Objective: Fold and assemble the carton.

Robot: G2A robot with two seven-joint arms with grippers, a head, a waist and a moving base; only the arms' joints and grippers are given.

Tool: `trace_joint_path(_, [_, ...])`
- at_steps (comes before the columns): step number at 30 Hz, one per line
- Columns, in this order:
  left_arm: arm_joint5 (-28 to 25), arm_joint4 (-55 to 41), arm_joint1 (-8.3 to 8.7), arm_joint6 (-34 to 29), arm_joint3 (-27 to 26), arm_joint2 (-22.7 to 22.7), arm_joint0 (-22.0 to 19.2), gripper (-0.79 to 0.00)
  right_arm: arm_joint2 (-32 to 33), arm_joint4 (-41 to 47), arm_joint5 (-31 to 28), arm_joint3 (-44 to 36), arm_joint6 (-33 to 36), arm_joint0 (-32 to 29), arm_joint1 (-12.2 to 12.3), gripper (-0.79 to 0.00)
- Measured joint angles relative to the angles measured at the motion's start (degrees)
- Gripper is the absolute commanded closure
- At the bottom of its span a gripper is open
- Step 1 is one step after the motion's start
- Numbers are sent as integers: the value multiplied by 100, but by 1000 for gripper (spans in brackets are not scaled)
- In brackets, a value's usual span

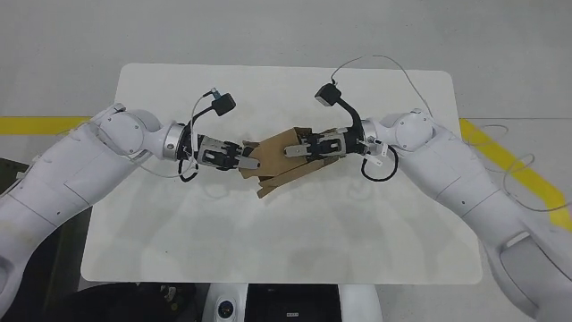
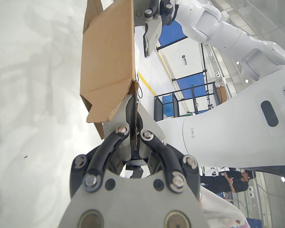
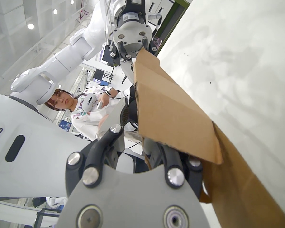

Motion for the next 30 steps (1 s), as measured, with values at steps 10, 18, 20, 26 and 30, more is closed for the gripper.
trace_joint_path(10, [-155,-45,60,155,-21,369,-227,-339,-286,109,-60,11,-60,119,-6,0])
trace_joint_path(18, [-231,-258,117,232,-30,627,-406,-785,-404,65,-327,158,-327,188,19,0])
trace_joint_path(20, [-243,-403,135,244,-22,650,-442,-785,-413,35,-459,227,-459,199,18,0])
trace_joint_path(26, [-250,-846,174,251,165,605,-453,-785,-442,-111,-783,352,-785,210,-9,0])
trace_joint_path(30, [-200,-1015,174,202,257,532,-409,-785,-380,-159,-1012,509,-1014,184,-45,0])
